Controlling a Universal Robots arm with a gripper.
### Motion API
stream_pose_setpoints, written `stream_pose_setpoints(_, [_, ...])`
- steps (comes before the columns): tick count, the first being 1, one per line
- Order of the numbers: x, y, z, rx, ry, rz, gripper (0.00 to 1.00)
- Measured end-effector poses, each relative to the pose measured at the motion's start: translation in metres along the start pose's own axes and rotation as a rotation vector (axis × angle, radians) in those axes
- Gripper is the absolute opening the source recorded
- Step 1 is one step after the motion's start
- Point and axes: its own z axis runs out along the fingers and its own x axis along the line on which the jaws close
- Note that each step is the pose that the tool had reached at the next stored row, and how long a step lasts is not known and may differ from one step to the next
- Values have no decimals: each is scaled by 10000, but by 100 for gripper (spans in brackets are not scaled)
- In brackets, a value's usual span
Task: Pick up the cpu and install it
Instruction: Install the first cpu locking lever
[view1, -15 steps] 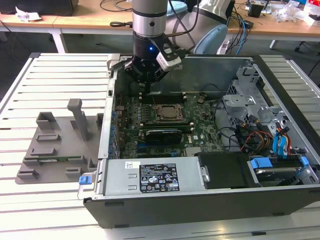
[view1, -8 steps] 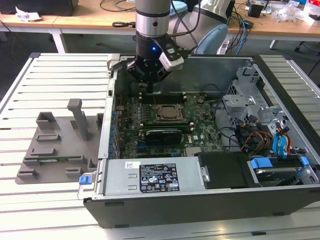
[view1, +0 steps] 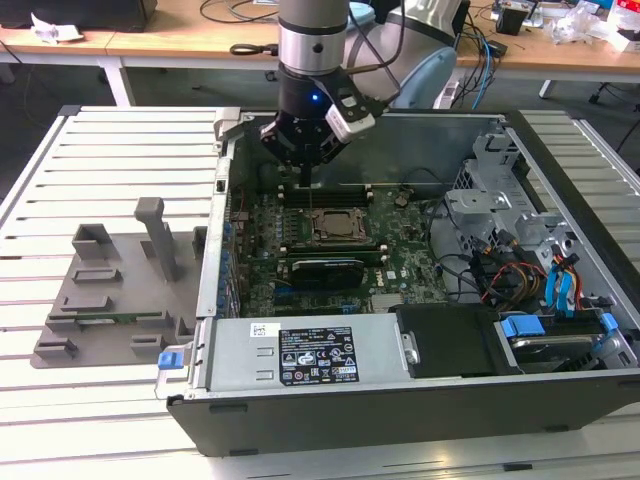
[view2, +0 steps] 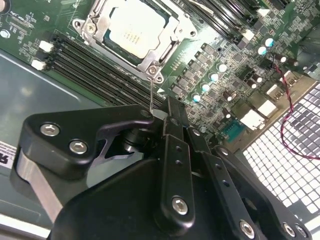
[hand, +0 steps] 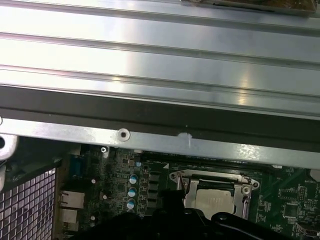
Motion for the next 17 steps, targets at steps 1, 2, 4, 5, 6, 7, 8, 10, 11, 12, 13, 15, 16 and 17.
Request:
stream_pose_setpoints(1, [-13, -1, 0, 0, 0, 0, 11])
stream_pose_setpoints(2, [-27, -3, 0, 0, 0, 0, 11])
stream_pose_setpoints(4, [-57, -6, 1, 0, 0, -1, 11])
stream_pose_setpoints(5, [-64, -7, 1, 0, 0, -1, 11])
stream_pose_setpoints(6, [-71, -7, 1, 0, 0, -1, 11])
stream_pose_setpoints(7, [-87, -9, 1, 0, 0, 0, 11])
stream_pose_setpoints(8, [-103, -10, 1, 0, 0, 0, 11])
stream_pose_setpoints(10, [-132, -13, 1, 0, 0, 0, 11])
stream_pose_setpoints(11, [-143, -15, 1, 0, 0, -1, 11])
stream_pose_setpoints(12, [-150, -15, 1, 0, 0, -1, 11])
stream_pose_setpoints(13, [-158, -16, 2, 0, 0, -1, 11])
stream_pose_setpoints(15, [-184, -19, 2, -1, 0, -1, 11])
stream_pose_setpoints(16, [-200, -20, 2, 0, 0, 0, 11])
stream_pose_setpoints(17, [-206, -21, 2, 0, 0, 0, 11])
